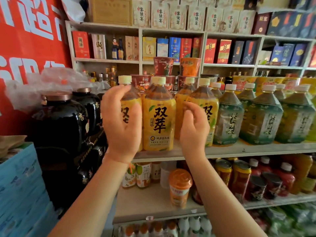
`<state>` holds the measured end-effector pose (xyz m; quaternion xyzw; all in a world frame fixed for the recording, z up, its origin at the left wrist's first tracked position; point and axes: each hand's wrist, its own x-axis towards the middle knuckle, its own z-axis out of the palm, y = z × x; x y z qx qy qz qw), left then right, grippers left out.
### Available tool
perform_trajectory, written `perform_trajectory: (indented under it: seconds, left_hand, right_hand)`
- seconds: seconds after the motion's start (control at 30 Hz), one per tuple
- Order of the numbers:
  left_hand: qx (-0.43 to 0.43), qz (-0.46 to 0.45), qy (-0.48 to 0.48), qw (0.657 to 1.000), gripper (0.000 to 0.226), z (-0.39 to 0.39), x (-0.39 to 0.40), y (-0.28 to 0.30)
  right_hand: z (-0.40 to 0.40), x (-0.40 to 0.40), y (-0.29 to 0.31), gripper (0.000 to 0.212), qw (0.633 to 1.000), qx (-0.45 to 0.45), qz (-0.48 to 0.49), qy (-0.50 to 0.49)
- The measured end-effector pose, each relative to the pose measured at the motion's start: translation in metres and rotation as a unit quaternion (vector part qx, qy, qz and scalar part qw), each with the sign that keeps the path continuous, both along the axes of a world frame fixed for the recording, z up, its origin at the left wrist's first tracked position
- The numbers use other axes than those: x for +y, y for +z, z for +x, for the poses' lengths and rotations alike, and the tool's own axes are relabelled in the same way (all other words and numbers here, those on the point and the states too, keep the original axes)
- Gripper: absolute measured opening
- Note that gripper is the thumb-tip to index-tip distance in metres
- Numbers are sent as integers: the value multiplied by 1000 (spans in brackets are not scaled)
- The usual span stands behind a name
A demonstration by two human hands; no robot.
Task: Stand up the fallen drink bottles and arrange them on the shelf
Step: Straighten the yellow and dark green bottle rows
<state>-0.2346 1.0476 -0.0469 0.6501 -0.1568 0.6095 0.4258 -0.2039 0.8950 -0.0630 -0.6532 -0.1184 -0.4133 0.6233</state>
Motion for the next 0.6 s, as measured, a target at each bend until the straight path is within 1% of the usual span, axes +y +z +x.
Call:
perform_trajectory:
  seconds: [0.03,0.07,0.1,0.13,0.17,0.2,0.23,0.27,0.3,0.33,0.4,0.43,0.53,0.6]
  left_hand:
    - [-75,81,41,993,37,-5,-18,0]
    - [-116,132,54,983,35,-12,-38,2]
    - [-122,162,39,979,35,-6,-56,-4]
    - [-91,176,-3,980,35,-4,-76,-6]
    - [-30,166,-68,983,37,0,-91,-11]
    - [57,131,-134,981,42,4,-109,-12]
    - [147,78,-192,967,49,8,-124,-12]
    - [228,21,-243,943,55,13,-136,-12]
    - [282,-34,-282,916,58,22,-144,-12]
    - [316,-70,-301,897,57,33,-149,-14]
    - [345,-120,-309,878,60,52,-157,-18]
    - [351,-145,-301,875,67,58,-160,-19]
    - [354,-177,-229,889,84,65,-164,-21]
    - [365,-199,-209,885,88,69,-166,-23]
  right_hand:
    - [-1,-11,0,29,997,-53,-21,-53]
    - [1,-22,-1,30,990,-93,-34,-98]
    - [4,-37,-1,32,984,-118,-40,-125]
    - [8,-51,-1,35,985,-115,-37,-125]
    - [11,-62,0,38,990,-86,-31,-104]
    - [14,-72,2,41,995,-41,-32,-81]
    - [16,-81,2,43,997,5,-47,-61]
    - [17,-87,0,45,996,33,-72,-49]
    - [16,-93,-1,46,993,45,-102,-42]
    - [16,-98,-1,48,990,48,-125,-32]
    - [14,-108,1,51,987,60,-148,-1]
    - [13,-113,3,53,985,71,-158,15]
    - [10,-124,8,58,974,93,-192,74]
    - [7,-129,10,60,967,104,-203,116]
